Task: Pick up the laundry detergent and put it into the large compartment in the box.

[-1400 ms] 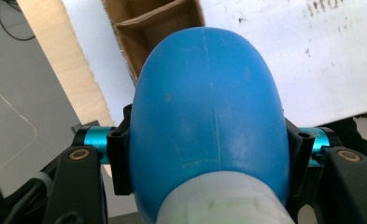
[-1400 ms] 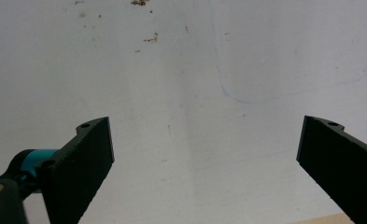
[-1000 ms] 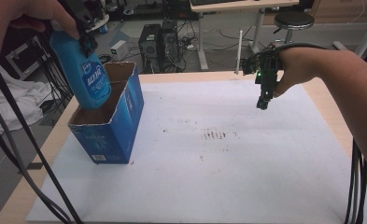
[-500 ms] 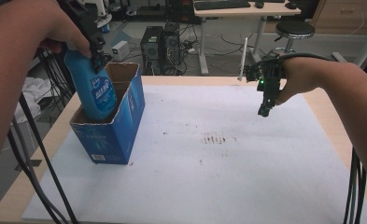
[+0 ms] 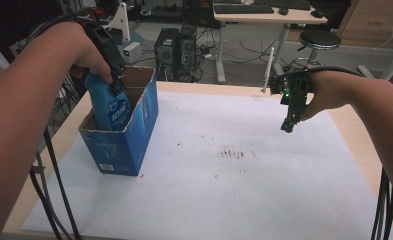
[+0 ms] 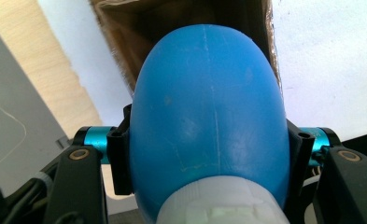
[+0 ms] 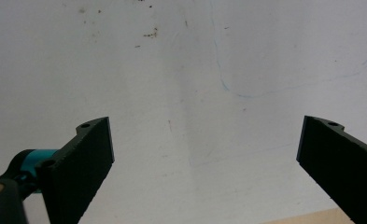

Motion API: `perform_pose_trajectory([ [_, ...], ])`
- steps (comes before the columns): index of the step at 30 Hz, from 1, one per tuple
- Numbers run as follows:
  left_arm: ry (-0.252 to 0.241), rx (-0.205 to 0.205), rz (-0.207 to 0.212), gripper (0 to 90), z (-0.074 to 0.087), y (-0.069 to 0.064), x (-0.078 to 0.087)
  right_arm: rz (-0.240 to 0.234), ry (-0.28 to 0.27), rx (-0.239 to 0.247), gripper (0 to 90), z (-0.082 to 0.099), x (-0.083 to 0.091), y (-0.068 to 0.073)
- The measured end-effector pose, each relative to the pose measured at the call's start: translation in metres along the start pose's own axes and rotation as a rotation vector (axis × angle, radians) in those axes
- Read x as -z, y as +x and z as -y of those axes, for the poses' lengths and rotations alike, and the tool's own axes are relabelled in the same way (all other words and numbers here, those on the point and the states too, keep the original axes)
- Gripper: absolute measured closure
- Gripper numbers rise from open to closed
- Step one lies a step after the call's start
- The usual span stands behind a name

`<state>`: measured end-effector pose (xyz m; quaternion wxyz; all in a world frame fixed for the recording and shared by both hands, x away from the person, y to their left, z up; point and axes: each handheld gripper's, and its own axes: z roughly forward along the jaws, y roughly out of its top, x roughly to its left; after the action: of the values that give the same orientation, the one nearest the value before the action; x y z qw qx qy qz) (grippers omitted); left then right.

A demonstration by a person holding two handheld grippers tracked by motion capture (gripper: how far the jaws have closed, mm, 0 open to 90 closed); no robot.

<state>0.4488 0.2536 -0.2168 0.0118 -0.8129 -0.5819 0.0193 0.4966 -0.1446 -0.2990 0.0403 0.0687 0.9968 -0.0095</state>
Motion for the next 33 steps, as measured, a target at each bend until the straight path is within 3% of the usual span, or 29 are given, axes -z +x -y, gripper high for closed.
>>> perform_pose_trajectory([
  [3,0.034,-0.087,-0.024,37.8,-0.001,-0.003,-0.01,0.001,0.005,-0.001,2.9,0.0,0.0,0.0],
  [4,0.034,-0.087,-0.024,37.8,-0.001,-0.003,-0.01,0.001,0.005,-0.001,2.9,0.0,0.0,0.0],
  [5,0.041,-0.141,-0.029,37.9,-0.003,-0.005,-0.015,0.002,0.005,-0.003,2.9,0.001,-0.001,0.0],
  [6,0.052,-0.163,-0.033,37.8,-0.003,-0.005,-0.018,0.0,0.007,-0.005,2.9,0.001,-0.001,0.0],
  [13,0.06,-0.235,-0.032,37.8,-0.006,-0.004,-0.032,-0.005,0.011,-0.002,2.9,-0.002,-0.006,0.001],
  [16,0.052,-0.291,-0.044,37.8,-0.006,-0.005,-0.04,-0.007,0.02,0.004,2.9,-0.003,-0.007,0.001],
  [22,0.043,-0.327,-0.037,37.8,-0.006,-0.004,-0.05,-0.01,0.026,0.004,2.9,-0.005,-0.009,0.001],
  [25,0.046,-0.378,-0.047,37.8,-0.007,-0.006,-0.054,-0.017,0.028,0.005,2.9,-0.006,-0.011,0.0],
  [33,0.048,-0.393,-0.042,37.8,-0.008,-0.006,-0.062,-0.02,0.034,0.007,2.9,-0.009,-0.014,0.0],
])
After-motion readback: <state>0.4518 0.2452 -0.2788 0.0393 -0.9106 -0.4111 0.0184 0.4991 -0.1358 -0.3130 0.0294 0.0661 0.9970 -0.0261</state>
